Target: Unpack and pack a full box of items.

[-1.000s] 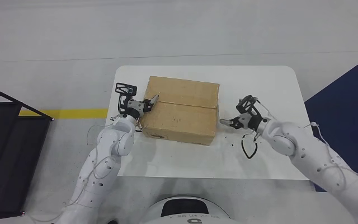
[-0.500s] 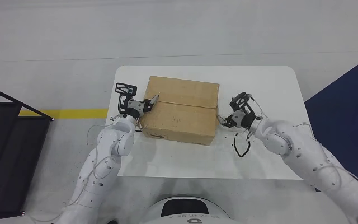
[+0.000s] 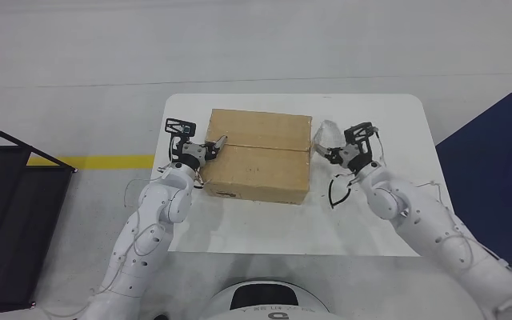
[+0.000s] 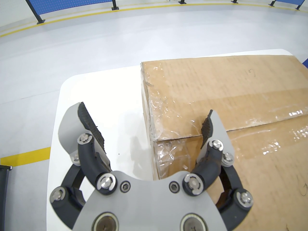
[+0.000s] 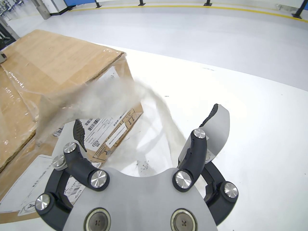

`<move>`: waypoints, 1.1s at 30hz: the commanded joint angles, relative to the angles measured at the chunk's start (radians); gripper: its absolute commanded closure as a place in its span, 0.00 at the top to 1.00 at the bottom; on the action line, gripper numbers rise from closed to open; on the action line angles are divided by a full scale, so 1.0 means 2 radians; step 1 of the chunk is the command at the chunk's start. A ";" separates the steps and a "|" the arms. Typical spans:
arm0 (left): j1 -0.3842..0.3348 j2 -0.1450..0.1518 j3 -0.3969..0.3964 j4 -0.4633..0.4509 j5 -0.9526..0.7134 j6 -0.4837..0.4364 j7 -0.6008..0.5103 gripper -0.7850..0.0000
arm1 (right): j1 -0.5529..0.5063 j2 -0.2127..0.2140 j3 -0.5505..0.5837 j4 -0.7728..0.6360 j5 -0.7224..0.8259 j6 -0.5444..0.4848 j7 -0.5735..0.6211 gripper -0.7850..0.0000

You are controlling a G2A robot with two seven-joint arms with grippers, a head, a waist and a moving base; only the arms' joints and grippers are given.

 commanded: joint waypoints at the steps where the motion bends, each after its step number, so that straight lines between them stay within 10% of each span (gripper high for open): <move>1: 0.000 0.000 0.000 0.000 0.000 0.000 0.000 1.00 | -0.011 -0.001 0.007 -0.003 0.001 0.009 -0.017 1.00; 16: 0.000 0.000 0.000 0.000 0.000 0.000 0.000 1.00 | -0.093 0.006 0.080 -0.091 -0.049 0.038 -0.052 1.00; 33: 0.000 0.000 0.000 0.000 0.000 0.000 0.000 1.00 | -0.014 -0.040 -0.006 -0.177 -0.212 0.135 0.179 1.00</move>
